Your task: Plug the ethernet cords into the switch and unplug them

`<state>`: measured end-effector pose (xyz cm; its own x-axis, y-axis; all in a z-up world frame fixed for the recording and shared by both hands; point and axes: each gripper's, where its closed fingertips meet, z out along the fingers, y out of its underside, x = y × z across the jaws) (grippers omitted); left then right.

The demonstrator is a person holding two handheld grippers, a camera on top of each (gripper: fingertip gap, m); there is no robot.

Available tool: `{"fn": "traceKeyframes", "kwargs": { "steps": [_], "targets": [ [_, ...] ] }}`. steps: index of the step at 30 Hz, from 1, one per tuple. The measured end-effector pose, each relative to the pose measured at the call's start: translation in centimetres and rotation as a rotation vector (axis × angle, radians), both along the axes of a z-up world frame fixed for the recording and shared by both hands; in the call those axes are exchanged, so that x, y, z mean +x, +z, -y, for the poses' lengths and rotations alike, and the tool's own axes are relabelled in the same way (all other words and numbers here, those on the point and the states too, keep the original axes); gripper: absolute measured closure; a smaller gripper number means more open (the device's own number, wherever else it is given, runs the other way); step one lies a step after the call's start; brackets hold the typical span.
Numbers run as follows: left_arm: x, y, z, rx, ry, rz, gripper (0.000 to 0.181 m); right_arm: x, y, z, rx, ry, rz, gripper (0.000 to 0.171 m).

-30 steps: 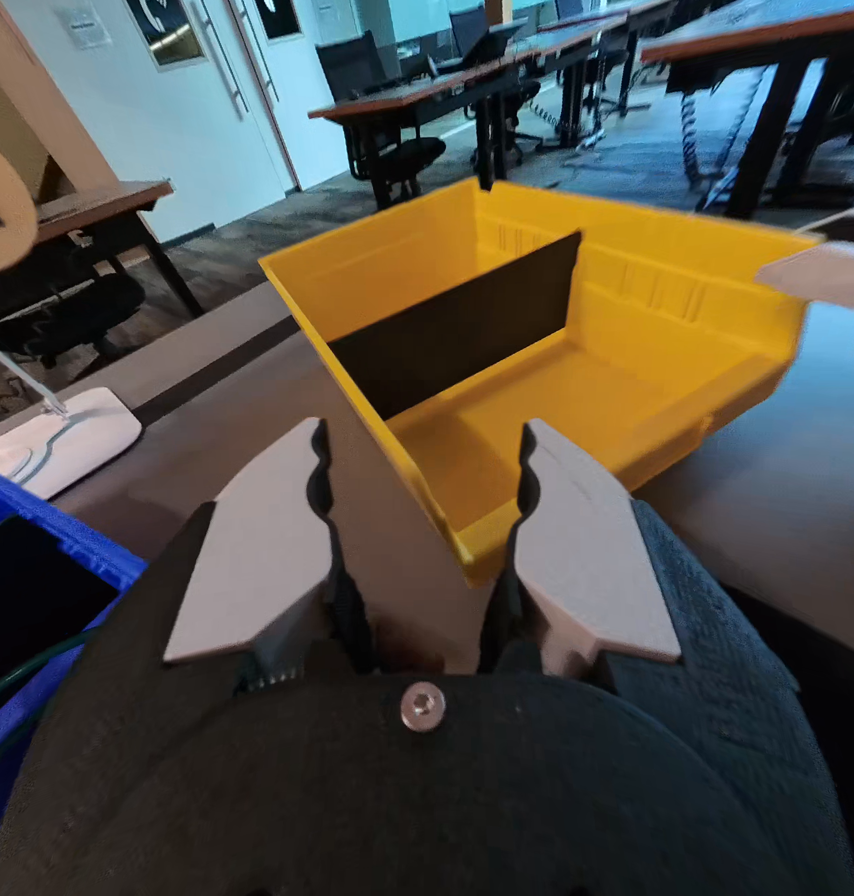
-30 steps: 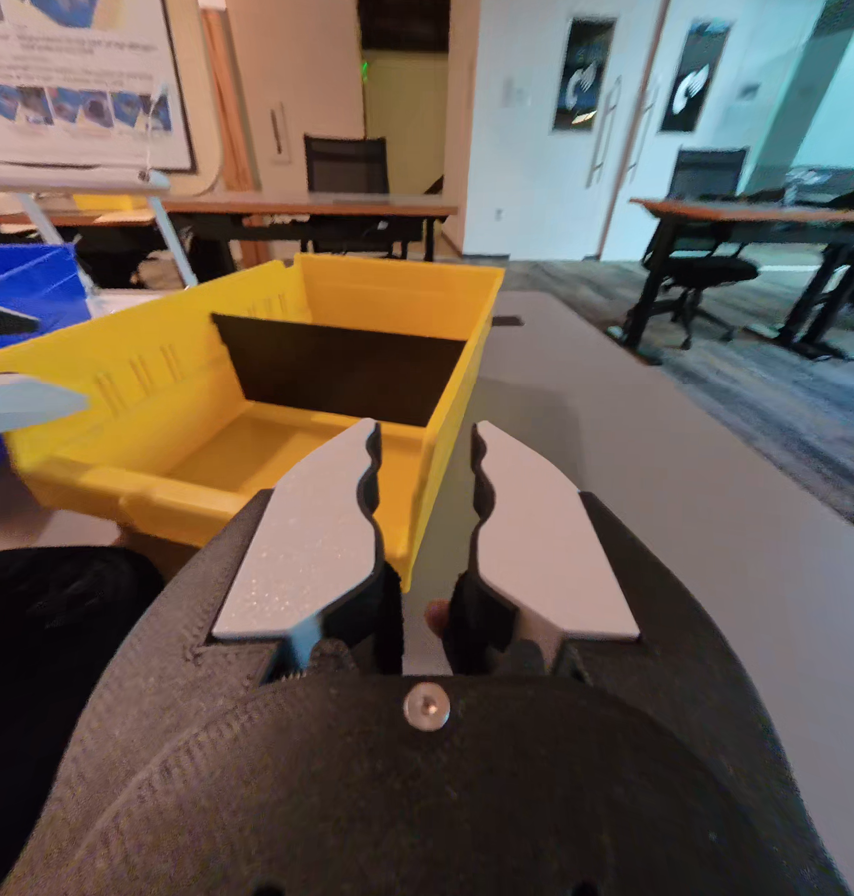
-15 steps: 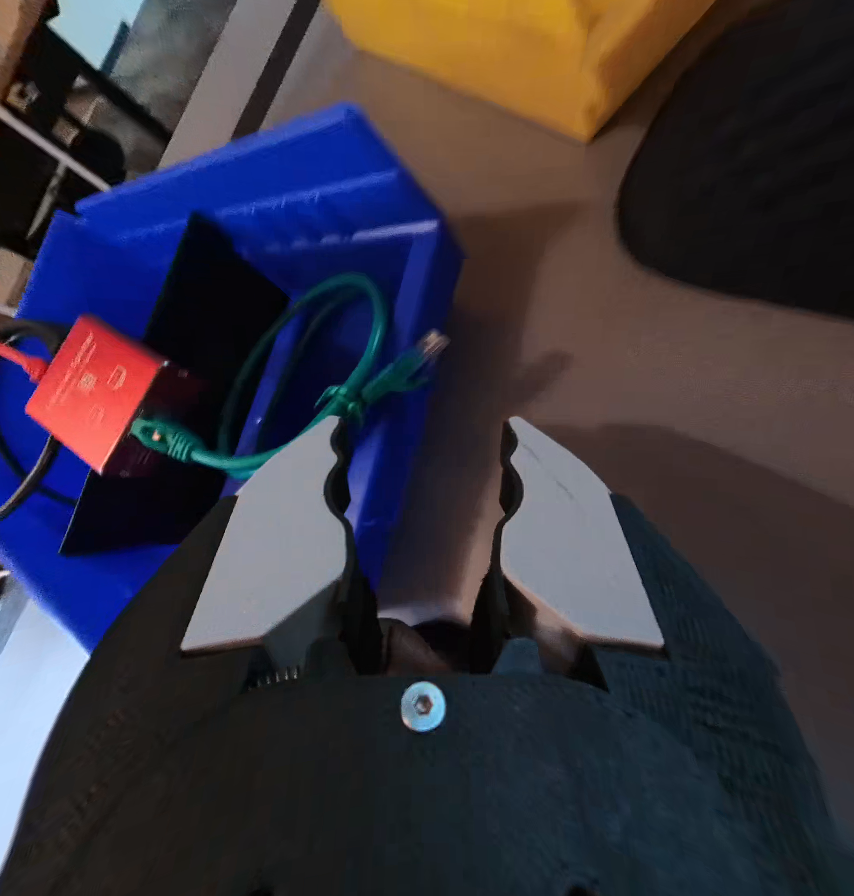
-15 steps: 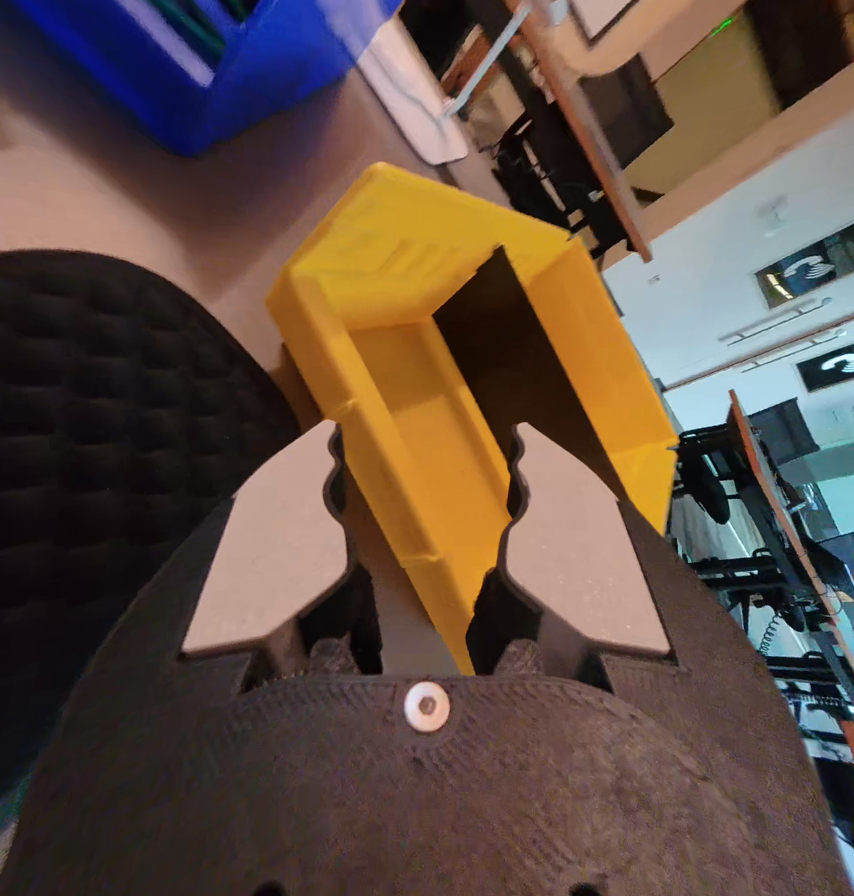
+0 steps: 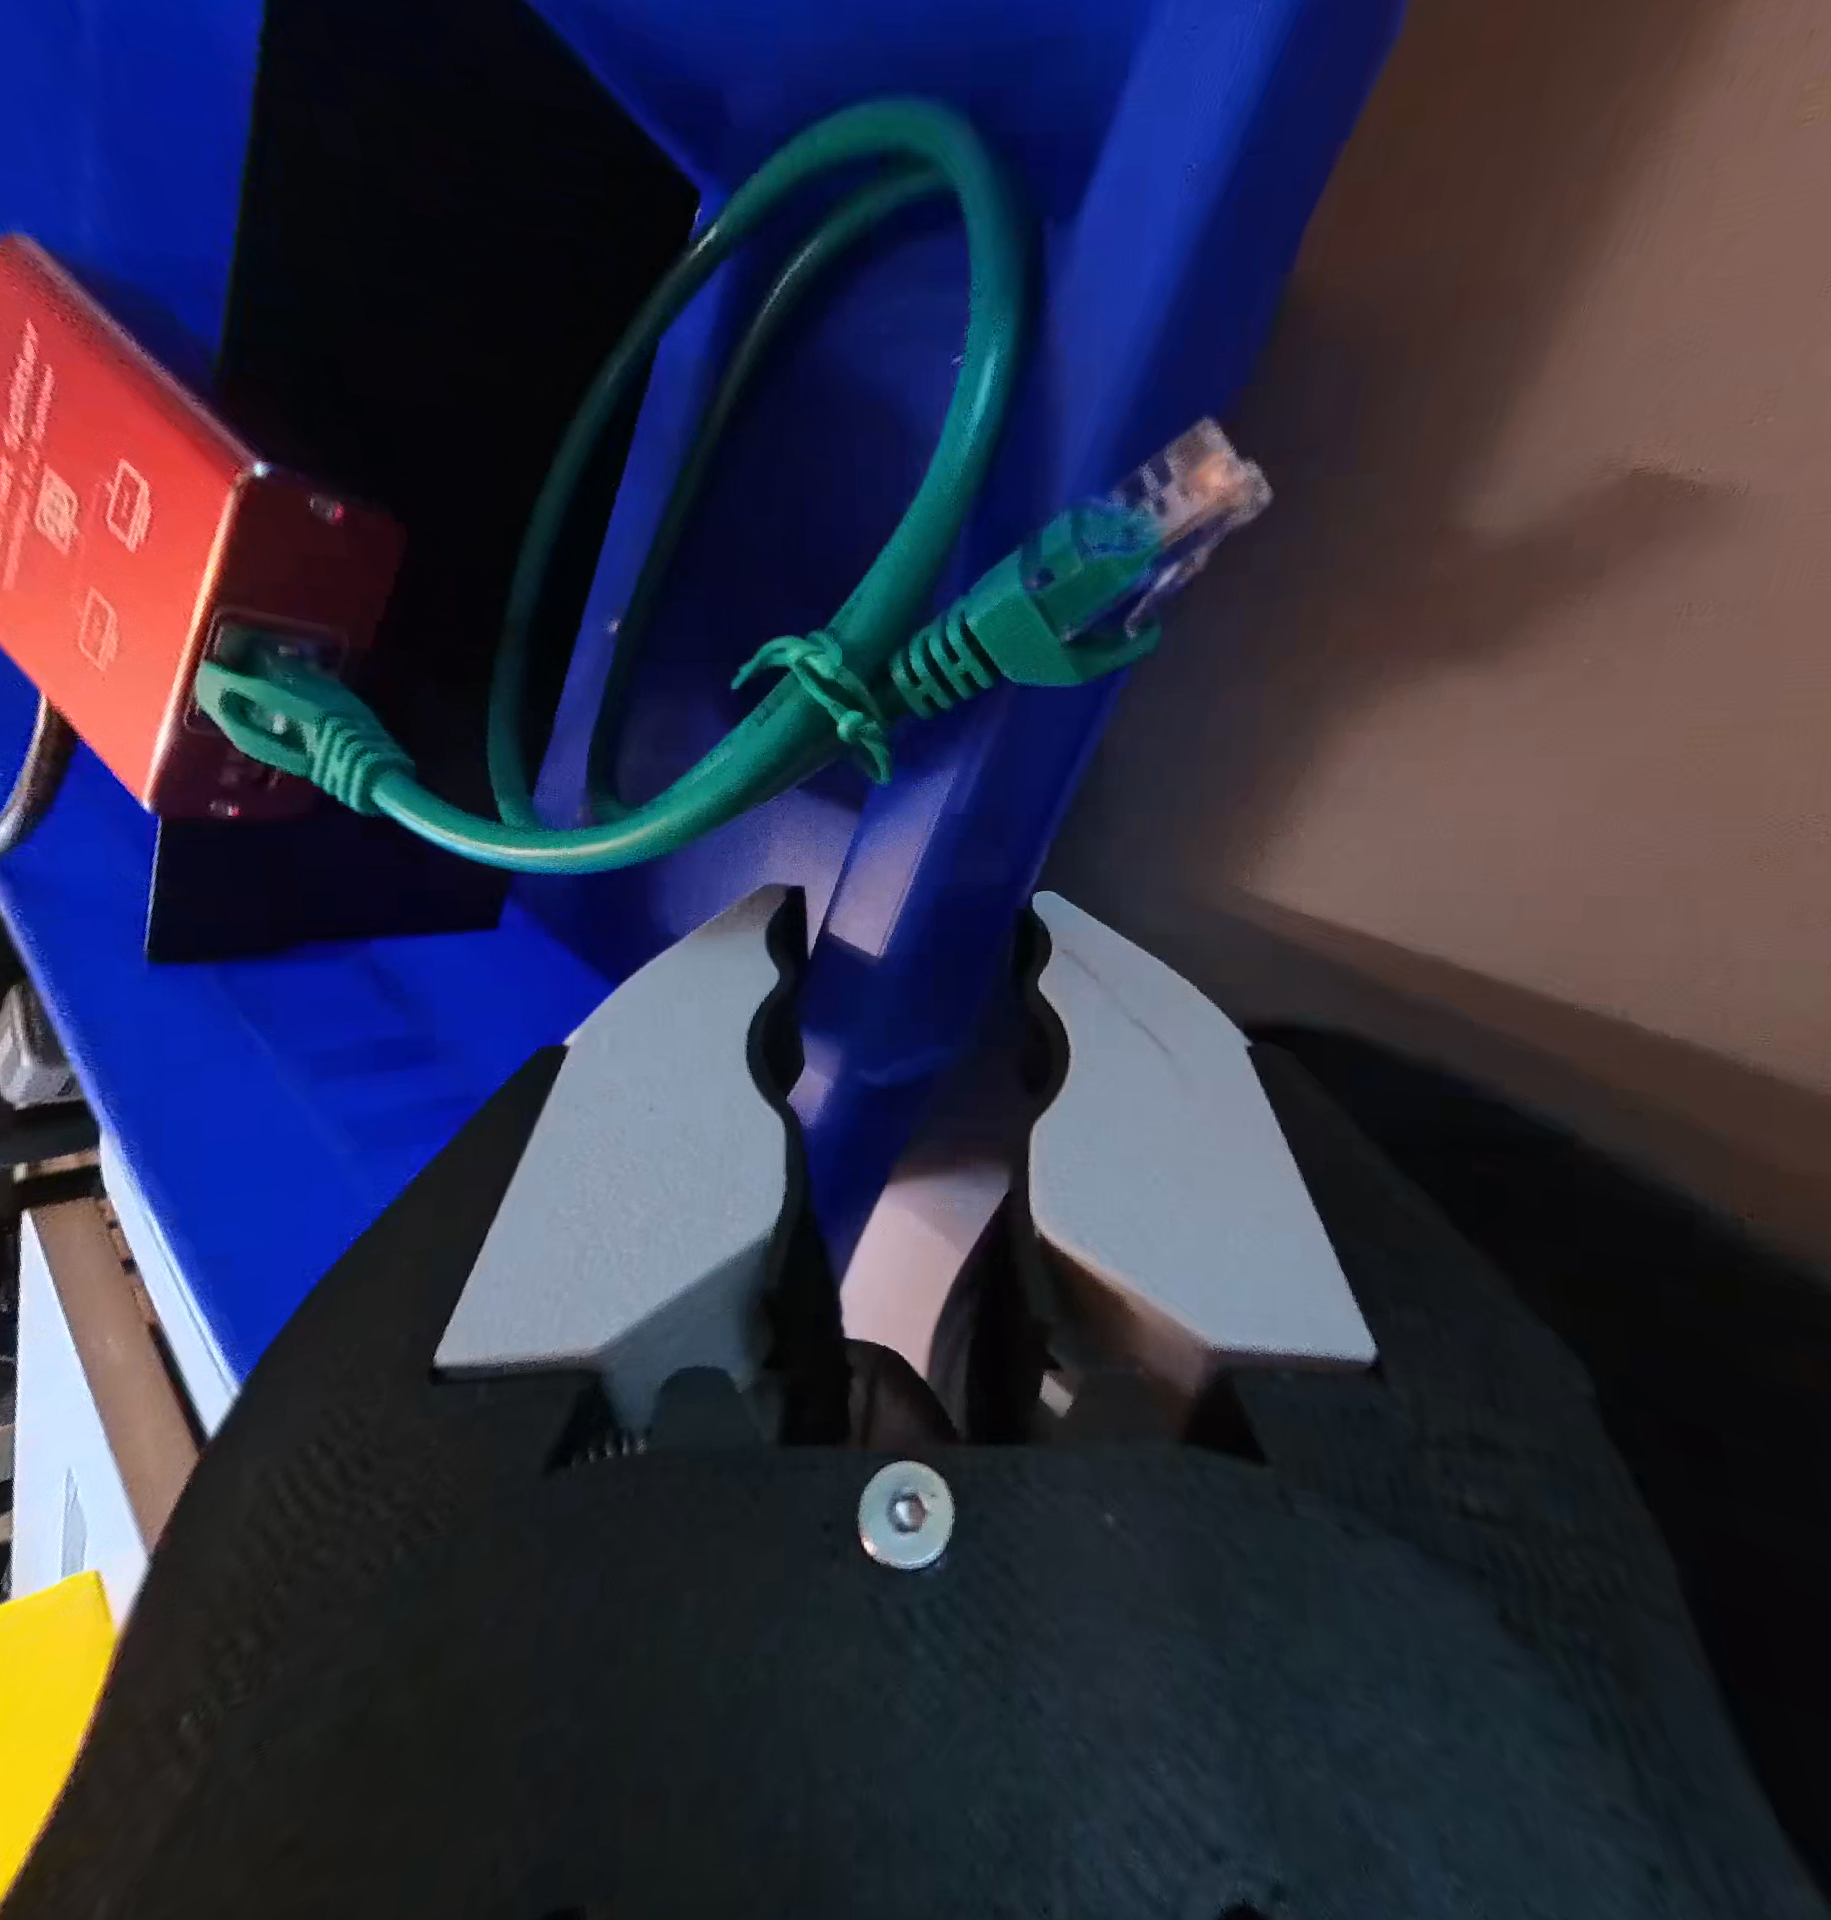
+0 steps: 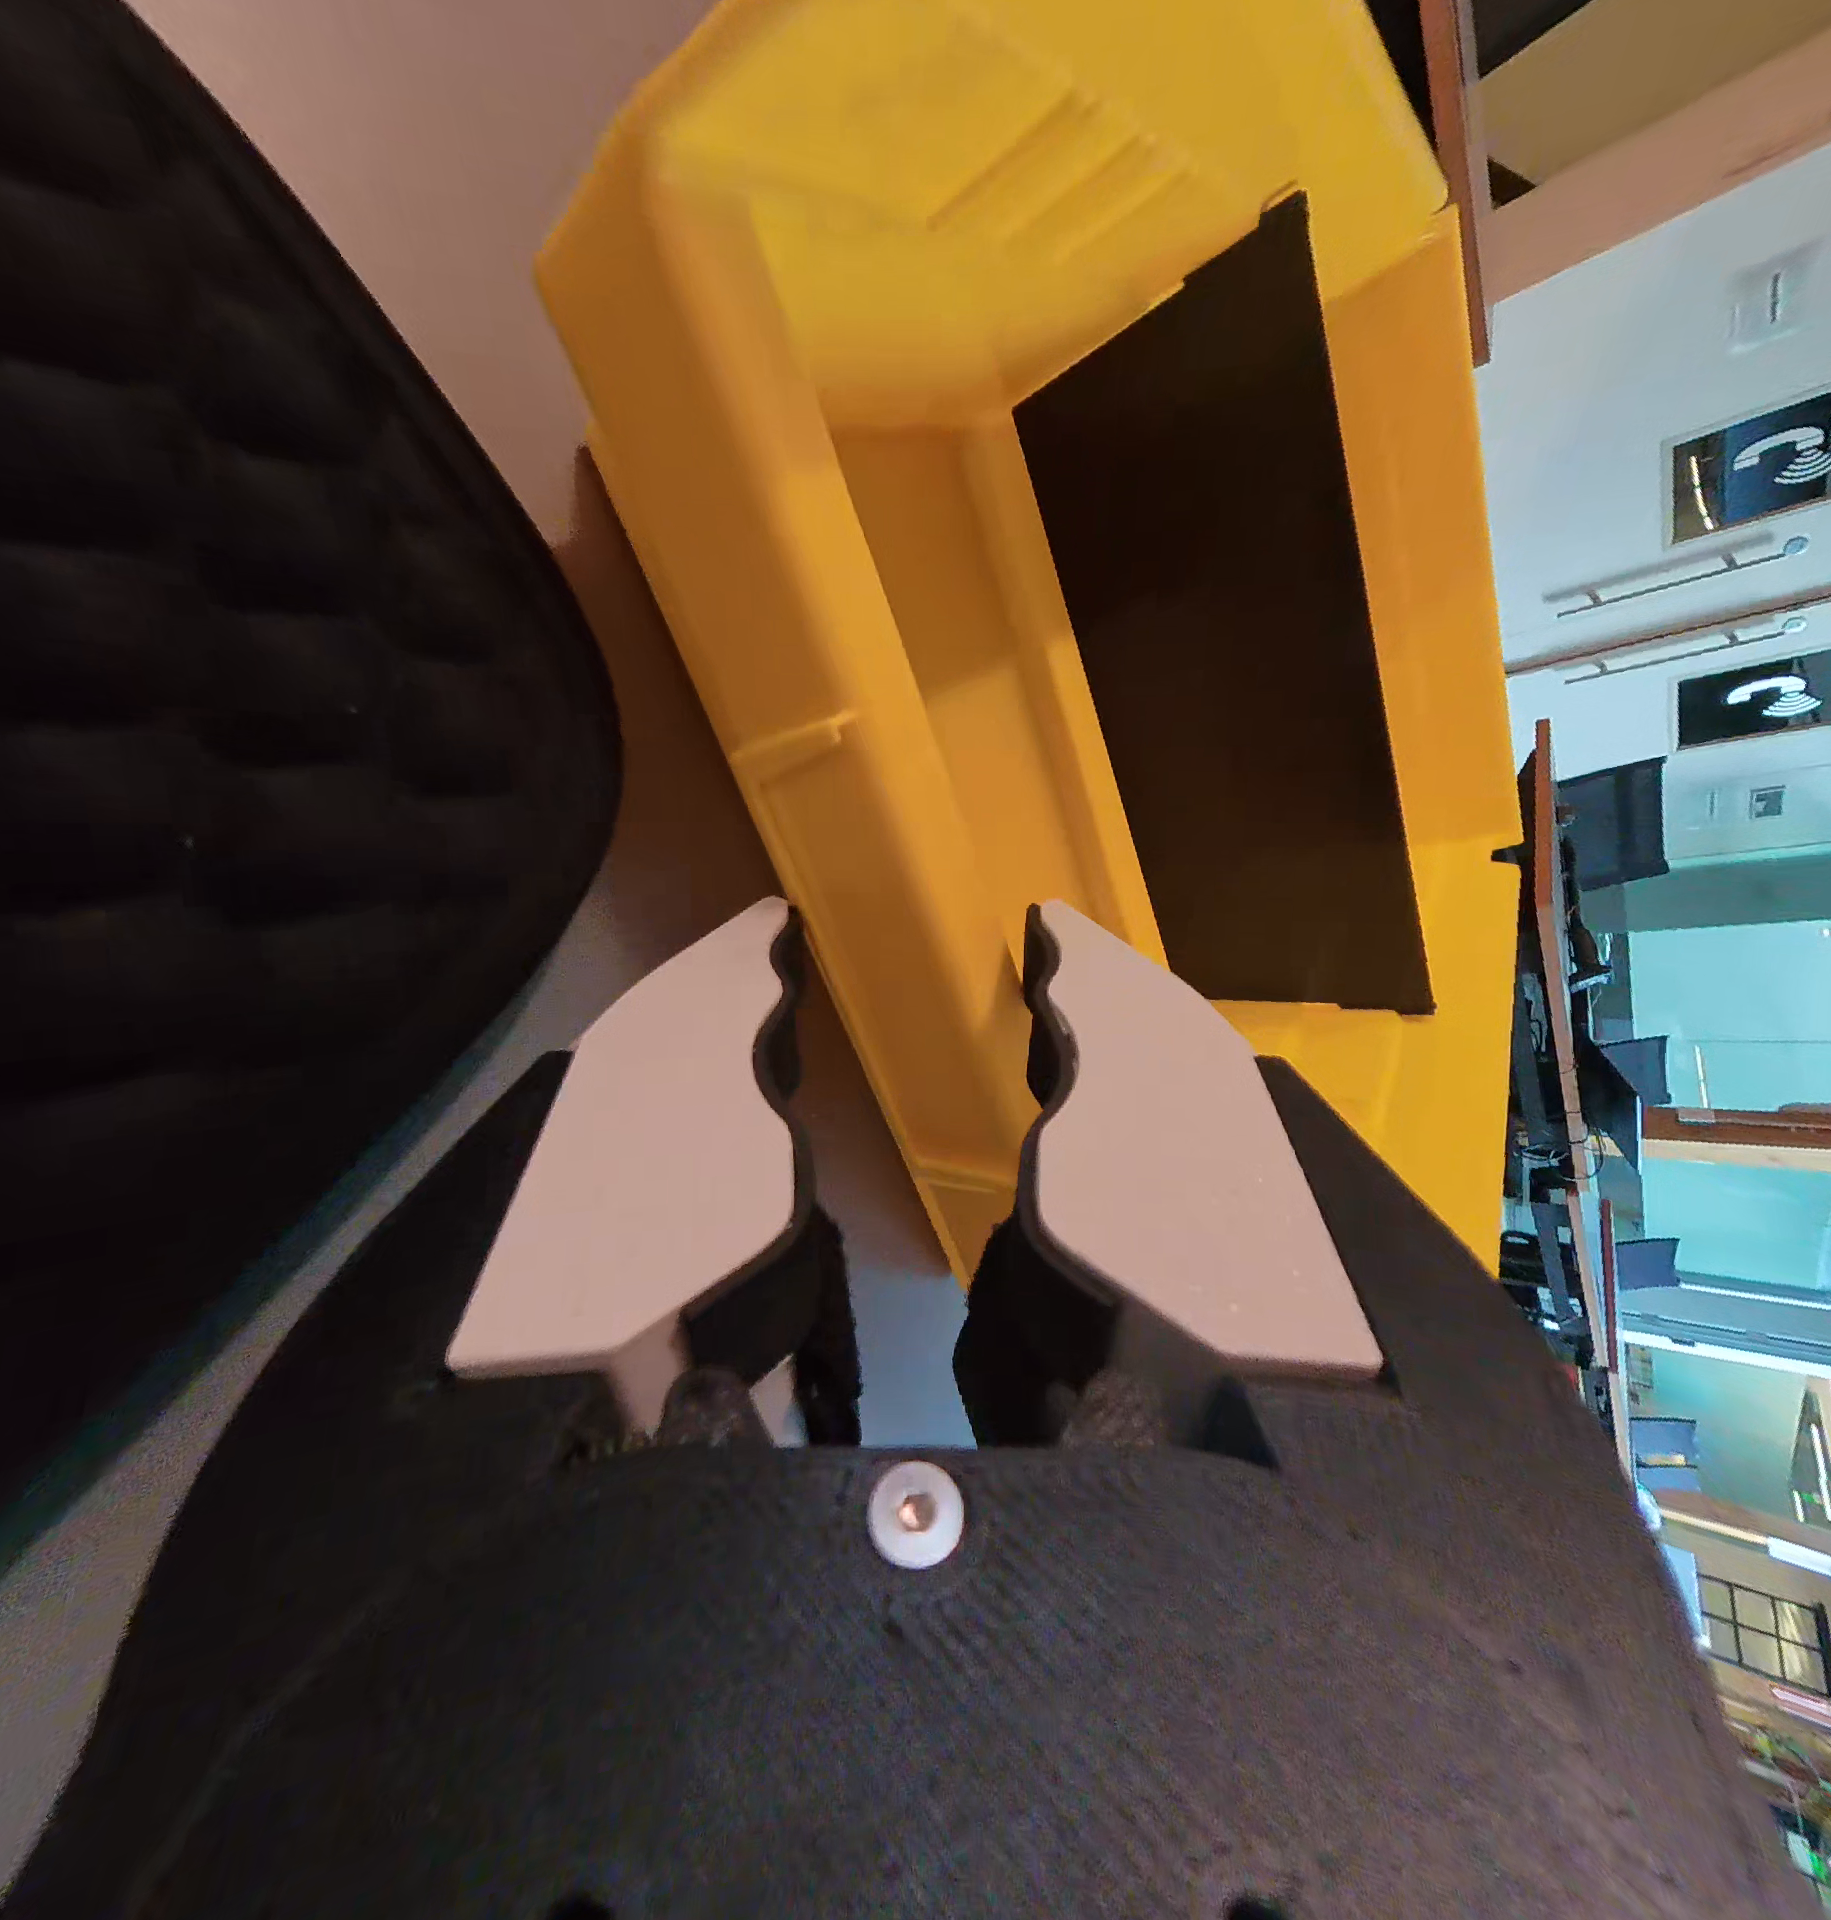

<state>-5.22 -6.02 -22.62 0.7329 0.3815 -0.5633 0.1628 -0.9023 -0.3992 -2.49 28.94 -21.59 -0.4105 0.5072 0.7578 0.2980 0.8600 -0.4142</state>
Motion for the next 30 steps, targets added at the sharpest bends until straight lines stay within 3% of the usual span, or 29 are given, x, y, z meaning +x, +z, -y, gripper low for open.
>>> {"fn": "traceKeyframes", "kwargs": {
  "steps": [7,30],
  "targets": [
    [-0.6,0.2,6.6,-0.011,0.007,0.015,0.138,0.1,0.1,-0.2,-0.020,0.060,-0.024,0.131],
    [4.5,0.5,19.7,0.002,0.180,-0.051,0.140,0.7,0.2,-1.2,-0.136,0.272,0.001,0.132]
  ]
}}
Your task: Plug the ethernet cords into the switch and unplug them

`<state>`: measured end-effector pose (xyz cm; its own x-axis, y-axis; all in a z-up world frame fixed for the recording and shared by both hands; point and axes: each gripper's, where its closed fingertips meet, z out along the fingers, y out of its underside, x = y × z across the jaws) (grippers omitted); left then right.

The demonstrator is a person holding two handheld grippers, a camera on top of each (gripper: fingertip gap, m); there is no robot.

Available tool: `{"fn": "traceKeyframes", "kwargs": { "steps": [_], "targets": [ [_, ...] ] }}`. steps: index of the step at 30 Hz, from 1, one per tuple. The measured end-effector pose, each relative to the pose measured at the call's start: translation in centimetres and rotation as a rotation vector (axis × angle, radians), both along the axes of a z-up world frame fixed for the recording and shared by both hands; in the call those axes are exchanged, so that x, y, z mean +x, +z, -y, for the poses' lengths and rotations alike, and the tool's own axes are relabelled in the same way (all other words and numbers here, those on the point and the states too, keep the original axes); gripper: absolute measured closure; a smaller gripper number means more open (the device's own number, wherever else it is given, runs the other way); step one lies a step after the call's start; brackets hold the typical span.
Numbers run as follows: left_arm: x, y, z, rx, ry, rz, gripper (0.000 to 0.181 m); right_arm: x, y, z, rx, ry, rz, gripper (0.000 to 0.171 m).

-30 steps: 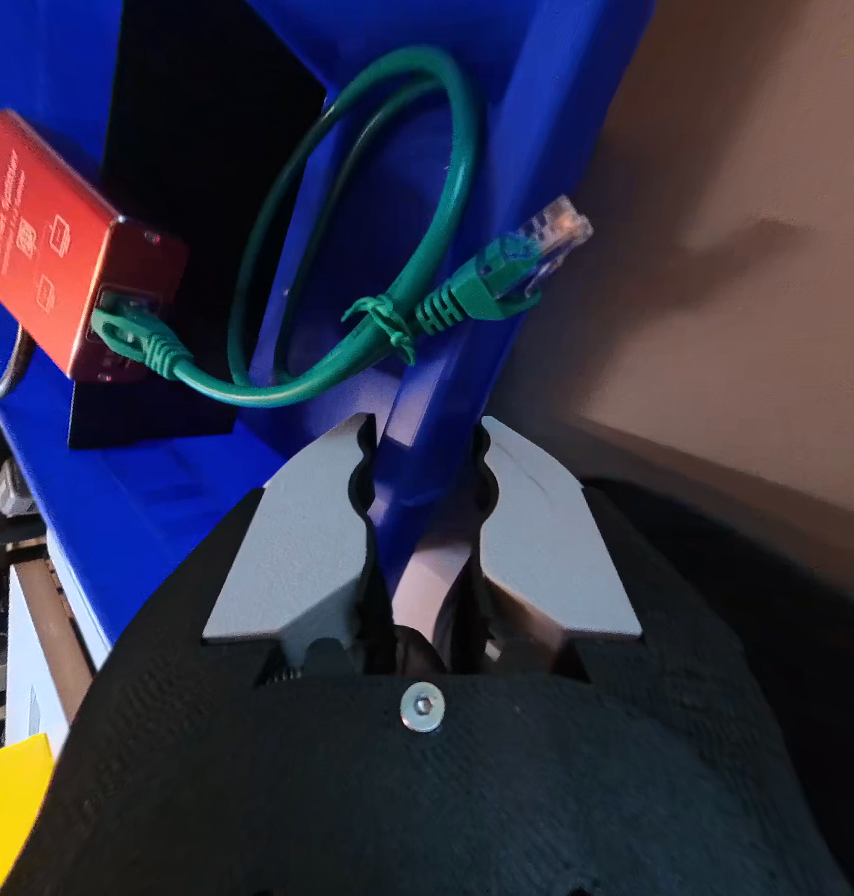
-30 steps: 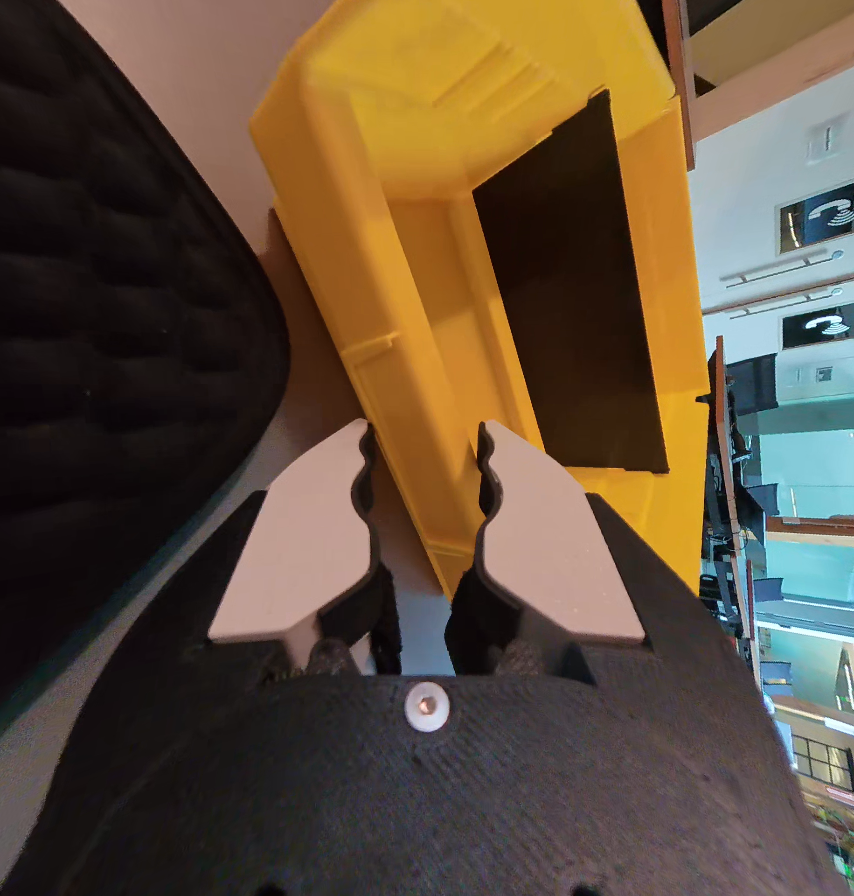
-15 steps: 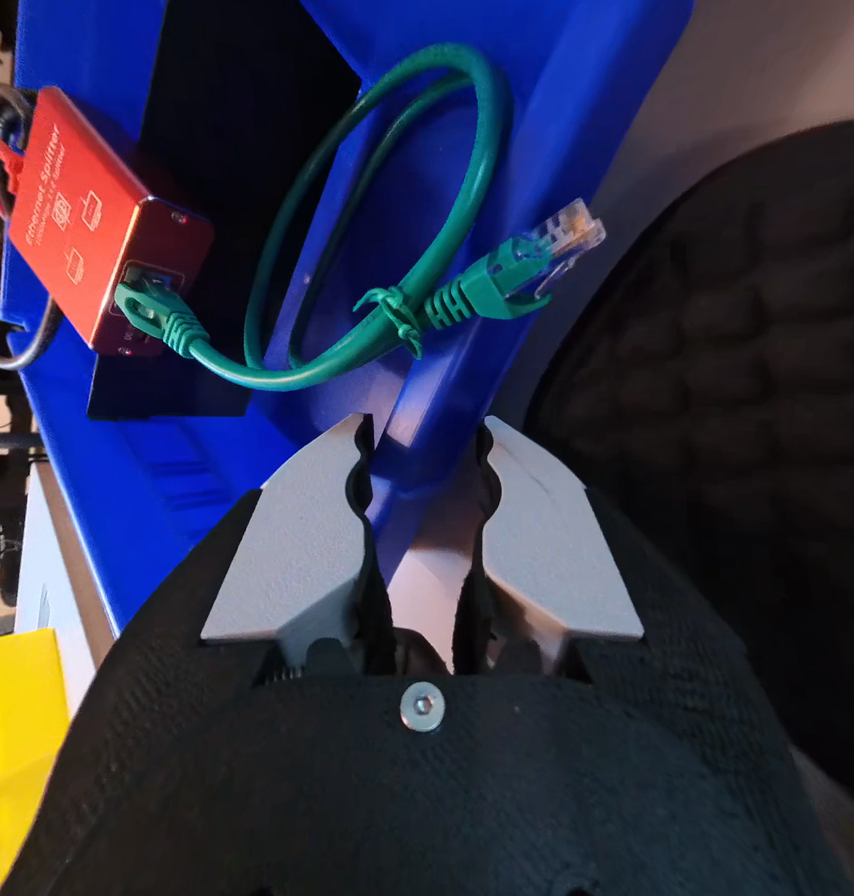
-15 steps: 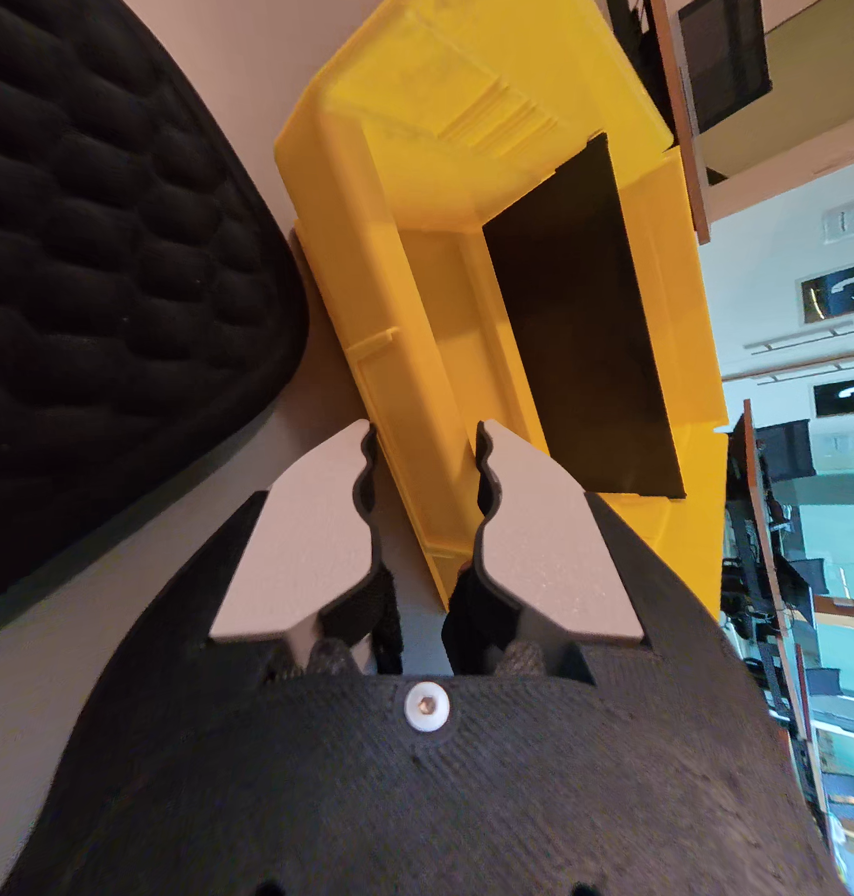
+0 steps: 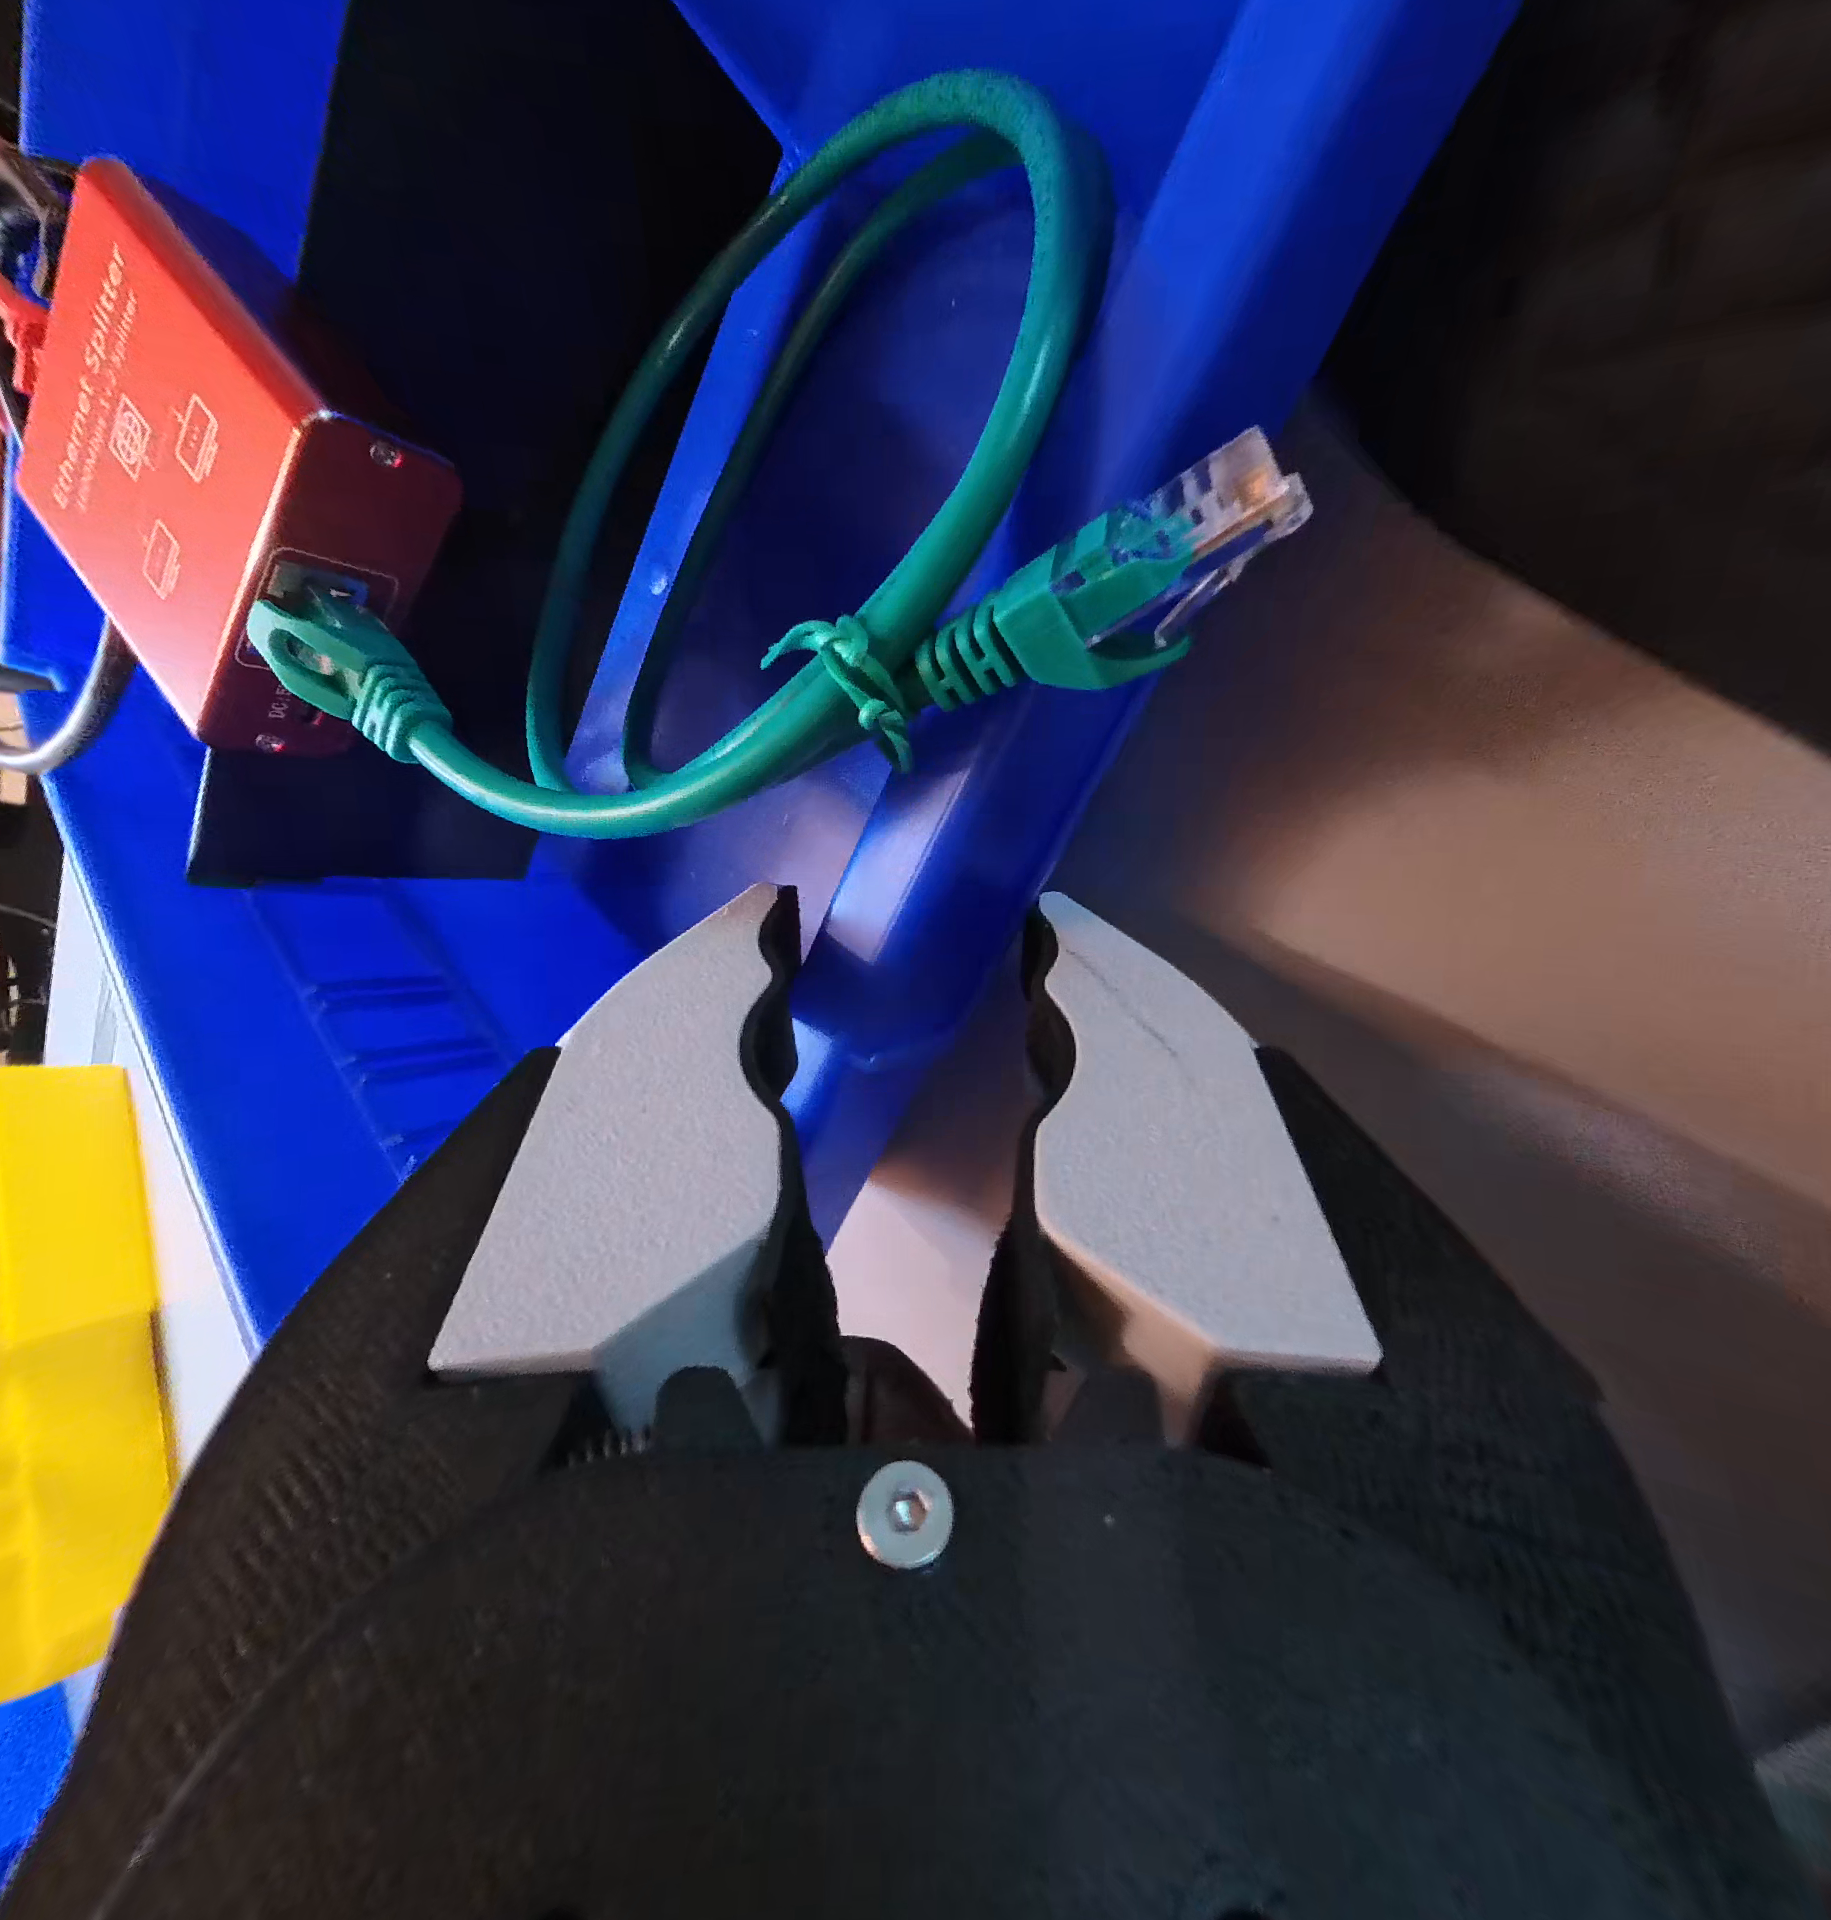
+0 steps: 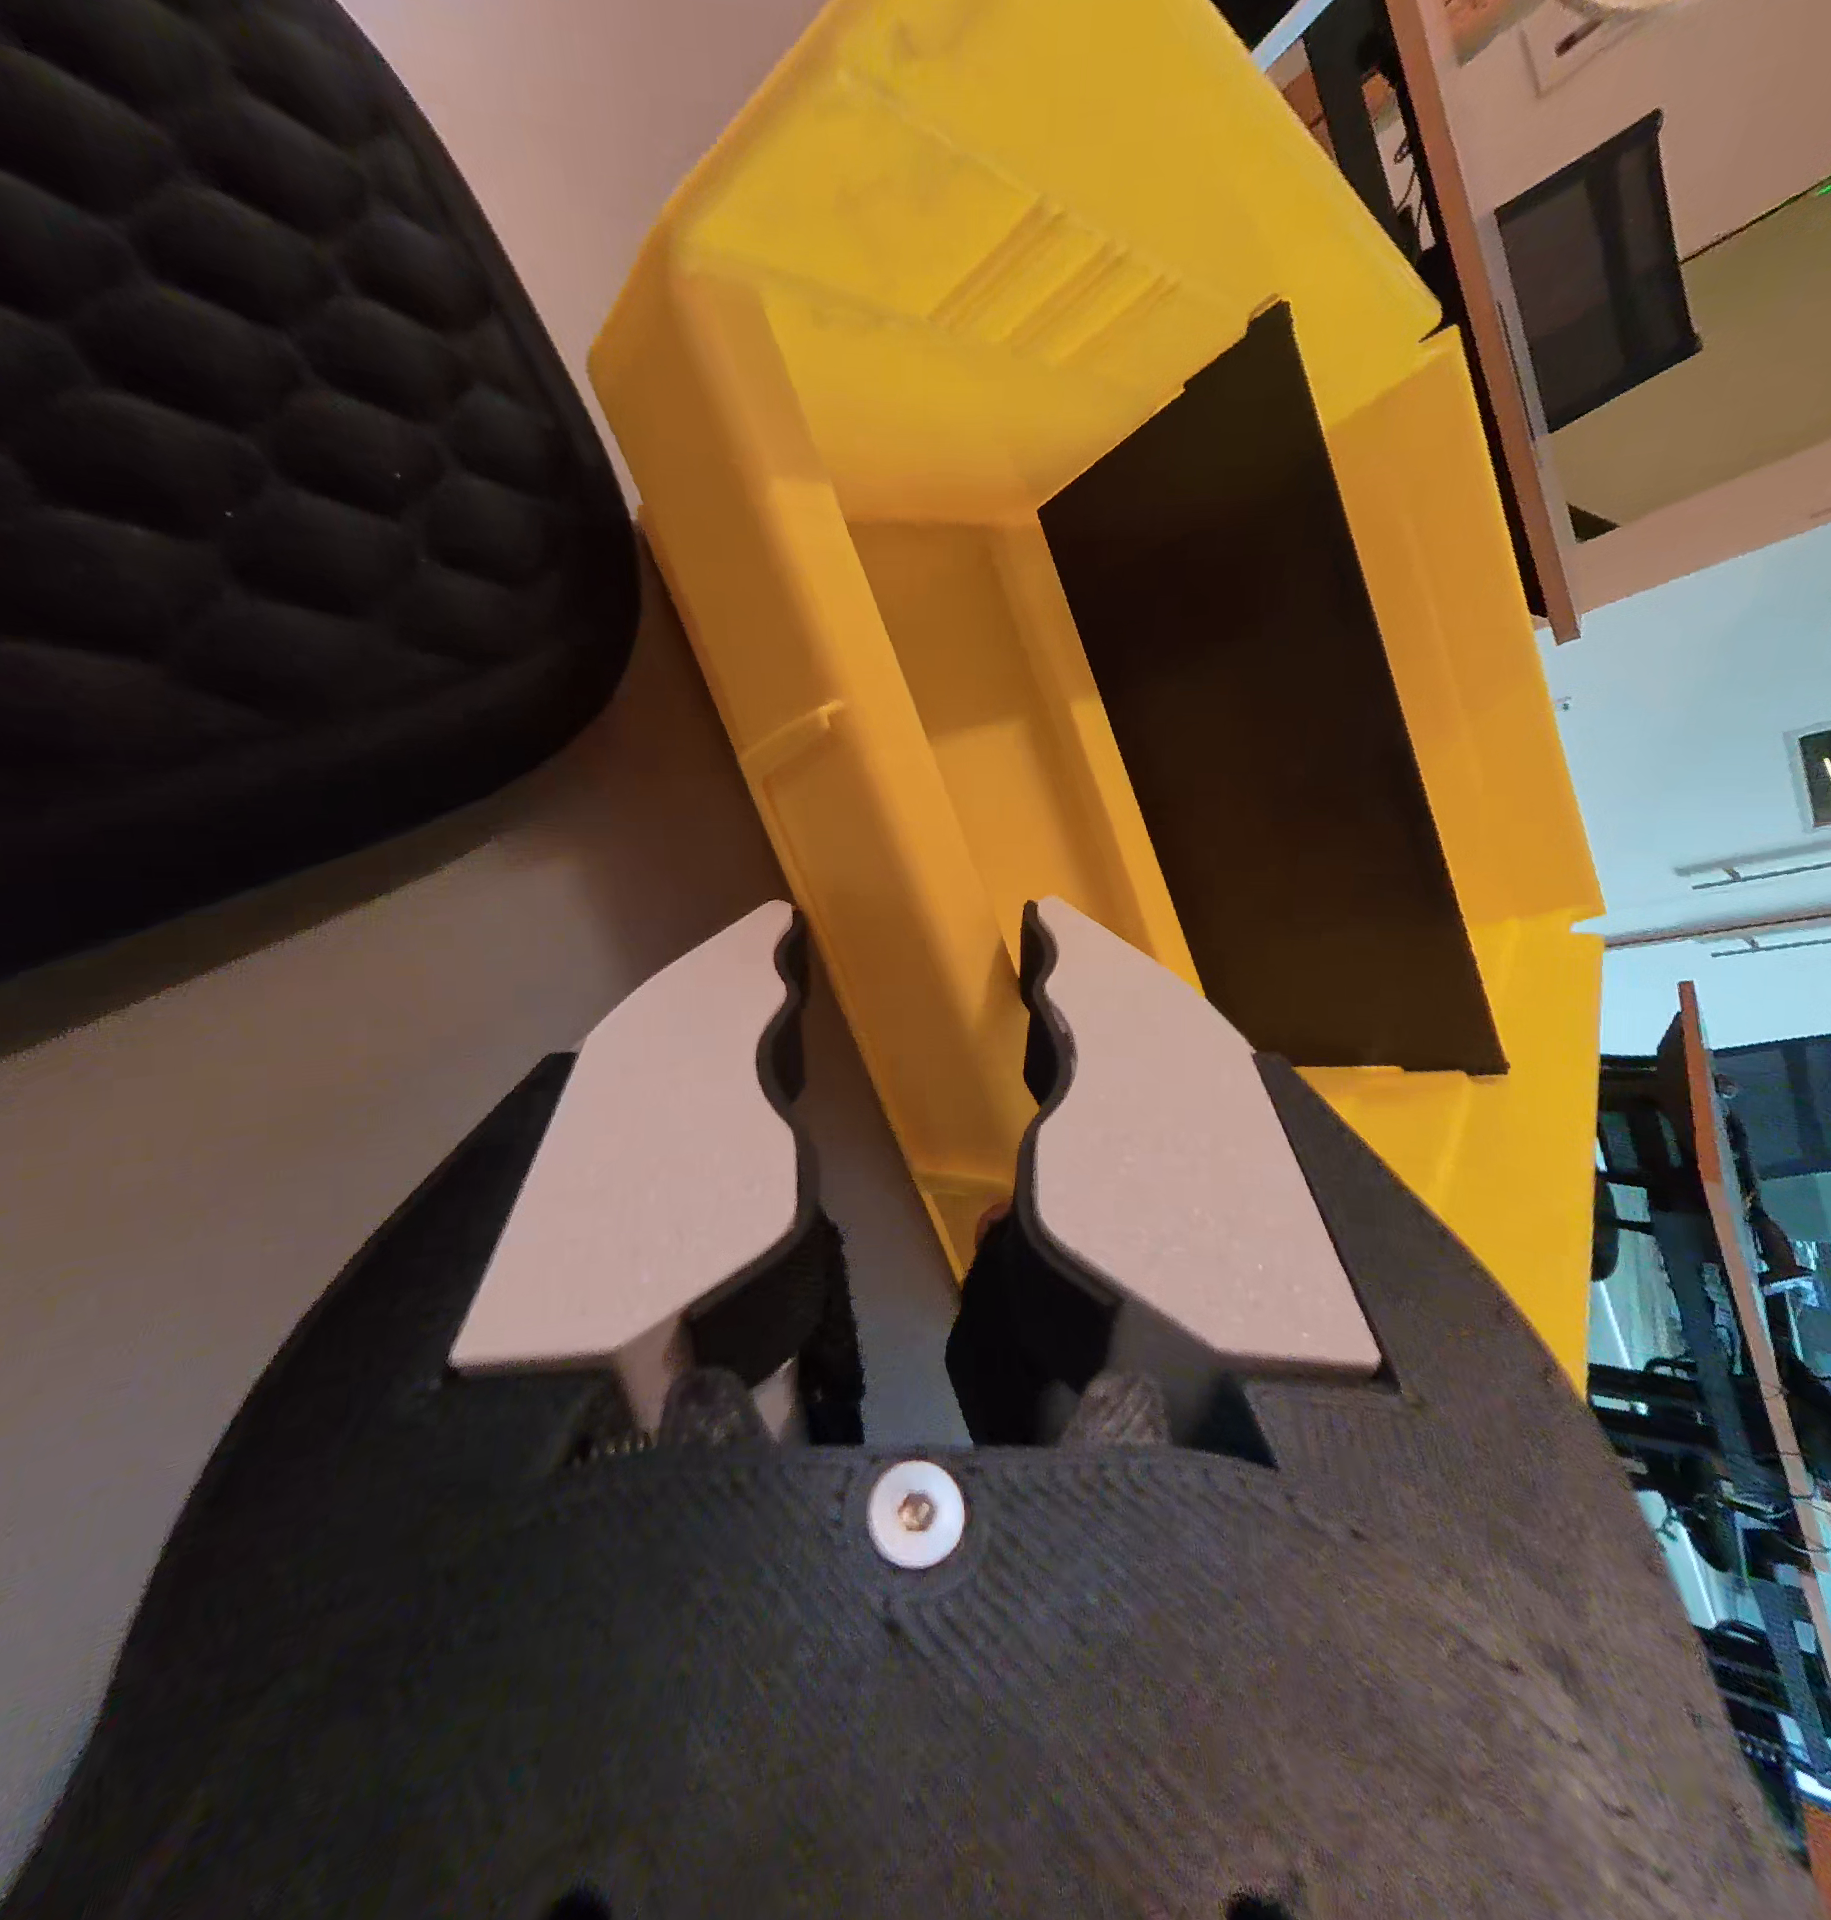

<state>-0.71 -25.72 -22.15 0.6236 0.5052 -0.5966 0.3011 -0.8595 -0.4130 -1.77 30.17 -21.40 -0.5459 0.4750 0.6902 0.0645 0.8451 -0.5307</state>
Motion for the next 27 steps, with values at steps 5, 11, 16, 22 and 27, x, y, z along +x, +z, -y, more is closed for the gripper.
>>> {"fn": "traceKeyframes", "kwargs": {
  "steps": [5,11,16,22,27],
  "targets": [
    [0.7,0.1,1.8,0.012,-0.116,-0.067,0.141,0.7,-0.1,-0.3,0.011,-0.015,0.017,0.132],
    [1.8,0.2,3.6,0.046,-0.144,-0.116,0.138,0.8,0.0,-0.5,-0.019,-0.044,0.019,0.130],
    [3.5,1.9,1.4,0.426,-0.124,-0.023,0.105,1.9,1.8,0.6,-0.253,-0.015,0.038,0.121],
    [2.4,10.9,1.3,0.895,0.060,-0.205,0.082,3.4,9.4,2.8,-0.716,0.061,-0.143,0.095],
    [-0.9,12.1,1.7,0.850,0.340,-0.225,0.077,3.9,11.9,5.4,-0.946,0.083,-0.037,0.062]
  ]
}}
